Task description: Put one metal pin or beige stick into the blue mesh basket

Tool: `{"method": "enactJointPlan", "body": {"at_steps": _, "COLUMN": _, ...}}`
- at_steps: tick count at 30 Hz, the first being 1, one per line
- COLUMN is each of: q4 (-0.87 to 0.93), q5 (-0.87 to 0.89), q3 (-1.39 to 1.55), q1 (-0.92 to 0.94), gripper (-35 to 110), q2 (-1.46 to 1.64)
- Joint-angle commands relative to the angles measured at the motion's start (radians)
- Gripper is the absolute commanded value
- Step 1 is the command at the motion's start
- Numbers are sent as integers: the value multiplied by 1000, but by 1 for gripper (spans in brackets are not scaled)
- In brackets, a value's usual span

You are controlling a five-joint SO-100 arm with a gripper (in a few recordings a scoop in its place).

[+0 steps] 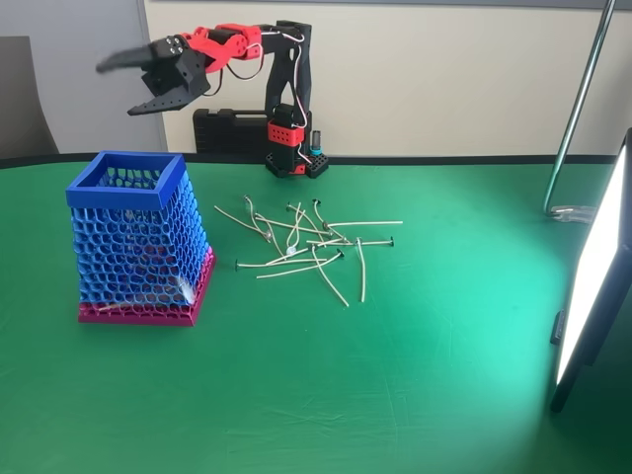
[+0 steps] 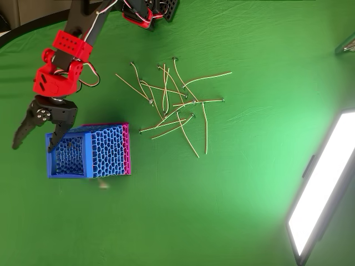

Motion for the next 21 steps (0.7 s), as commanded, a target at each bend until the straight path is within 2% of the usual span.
{"method": "enactJointPlan", "body": {"at_steps": 1, "q4": -26, "q5": -26, "q3": 21, "q1": -20, "gripper": 1, "q2": 63}}
{"method": "enactJointPlan", "body": {"at_steps": 5, "q4": -18, "q5": -35, "q3": 55, "q1": -44, "gripper": 1, "q2": 86}}
{"method": "enactJointPlan", "body": {"at_steps": 10, "q4": 43, "q5": -127, "q3": 97, "q1": -124, "gripper": 1, "q2": 124}}
{"method": "enactJointPlan", "body": {"at_steps": 16, "q4": 155, "q5": -298, "q3": 155, "q1": -308, "gripper": 1, "q2": 149}}
{"method": "enactJointPlan", "body": {"at_steps": 21, "q4": 152, "q5": -397, "q3": 272, "q1": -454, "gripper": 1, "q2": 192}}
